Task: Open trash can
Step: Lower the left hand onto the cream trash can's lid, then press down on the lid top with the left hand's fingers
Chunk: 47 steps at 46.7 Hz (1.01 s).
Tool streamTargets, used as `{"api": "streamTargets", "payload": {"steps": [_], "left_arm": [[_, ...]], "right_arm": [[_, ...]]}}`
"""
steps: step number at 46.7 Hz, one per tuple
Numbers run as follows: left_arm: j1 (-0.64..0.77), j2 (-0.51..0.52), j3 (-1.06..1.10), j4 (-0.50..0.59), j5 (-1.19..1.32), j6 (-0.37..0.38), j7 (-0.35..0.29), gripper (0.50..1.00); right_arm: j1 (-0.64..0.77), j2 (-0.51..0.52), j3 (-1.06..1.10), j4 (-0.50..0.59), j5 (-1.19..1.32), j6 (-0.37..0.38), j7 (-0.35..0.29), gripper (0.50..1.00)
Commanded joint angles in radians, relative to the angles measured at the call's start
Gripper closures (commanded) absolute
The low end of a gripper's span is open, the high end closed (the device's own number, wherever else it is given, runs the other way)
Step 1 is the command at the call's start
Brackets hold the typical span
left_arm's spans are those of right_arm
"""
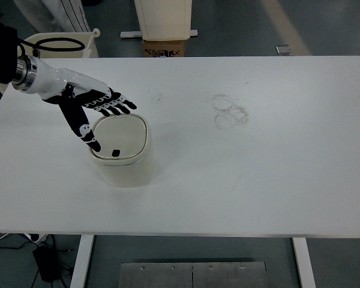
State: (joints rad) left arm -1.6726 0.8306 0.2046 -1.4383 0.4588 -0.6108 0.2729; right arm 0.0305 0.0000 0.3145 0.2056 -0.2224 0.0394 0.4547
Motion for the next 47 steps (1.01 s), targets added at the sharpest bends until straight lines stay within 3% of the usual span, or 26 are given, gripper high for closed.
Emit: {"api": "streamTargets", "payload": {"steps": [1, 34, 47], "left_arm": [[-0.001, -0.011, -0.001, -0.002, 0.0, 0.0, 0.0, 0.5], [-0.001, -0.007, -0.001, -0.063, -0.052, 0.0, -0.004, 0.5], [-0.024, 0.073, -0.001, -0.158, -0.055, 0.0, -0.003, 0.5]], "right_arm": [[0.003, 0.0, 0.0, 0.0, 0.0, -0.001, -0.001, 0.509], [0.042, 0.0, 0.0, -0.002, -0.002, -0.001, 0.001, 0.509], [0.06, 0.0, 0.0, 0.0, -0.002, -0.001, -0.001, 0.509]]}}
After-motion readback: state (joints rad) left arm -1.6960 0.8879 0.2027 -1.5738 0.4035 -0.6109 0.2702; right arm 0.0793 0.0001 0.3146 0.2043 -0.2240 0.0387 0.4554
